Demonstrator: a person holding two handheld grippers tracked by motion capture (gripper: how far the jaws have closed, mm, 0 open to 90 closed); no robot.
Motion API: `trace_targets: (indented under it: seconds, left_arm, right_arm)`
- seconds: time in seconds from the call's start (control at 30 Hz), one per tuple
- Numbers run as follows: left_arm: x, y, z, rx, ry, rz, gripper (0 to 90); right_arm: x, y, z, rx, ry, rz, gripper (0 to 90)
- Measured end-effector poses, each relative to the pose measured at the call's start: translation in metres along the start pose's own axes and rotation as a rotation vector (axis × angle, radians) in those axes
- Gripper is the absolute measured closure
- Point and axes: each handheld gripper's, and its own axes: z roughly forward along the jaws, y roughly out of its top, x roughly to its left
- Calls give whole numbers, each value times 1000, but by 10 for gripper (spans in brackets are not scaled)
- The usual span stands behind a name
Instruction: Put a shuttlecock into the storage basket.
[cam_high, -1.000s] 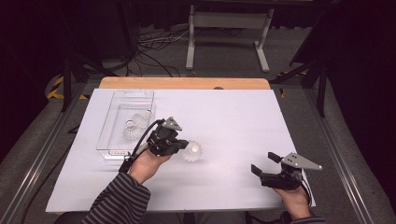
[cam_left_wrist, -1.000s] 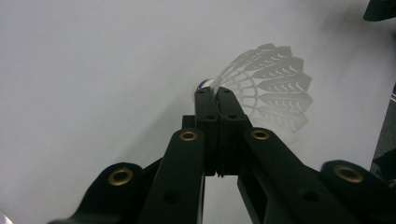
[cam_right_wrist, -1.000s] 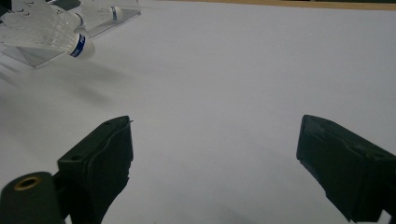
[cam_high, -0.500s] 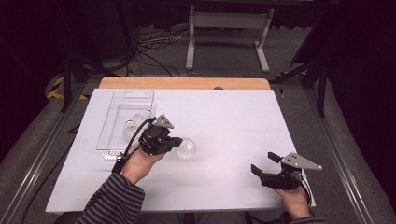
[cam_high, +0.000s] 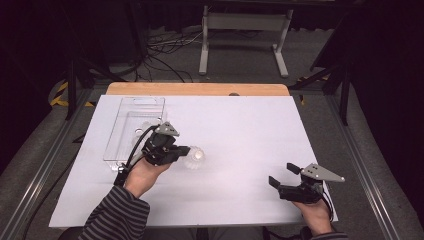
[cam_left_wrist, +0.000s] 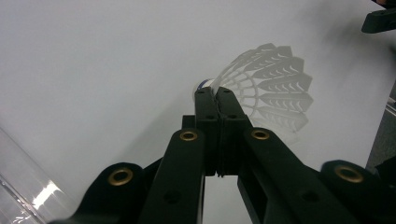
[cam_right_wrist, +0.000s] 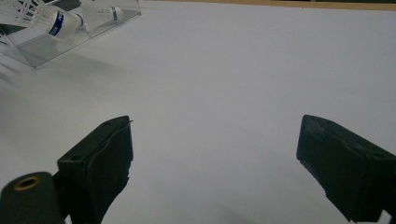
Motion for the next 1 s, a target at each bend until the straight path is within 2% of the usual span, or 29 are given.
trace_targets:
  seconds: [0.13, 0.27, 0.63, 1.0]
  left_arm:
    - [1, -1, -4, -2, 9, 9, 897]
    - [2, -3, -7, -4, 7, -5, 897]
    - [3, -9, -11, -7, 5, -13, 896]
    - [5, -14, -17, -17, 24, -15, 897]
  right_arm:
    - [0, 0, 0, -1, 2, 0, 115]
    - [0, 0, 0, -1, 3, 1, 115]
    - [0, 0, 0, -1, 3, 0, 115]
    - [0, 0, 0, 0, 3, -1, 115]
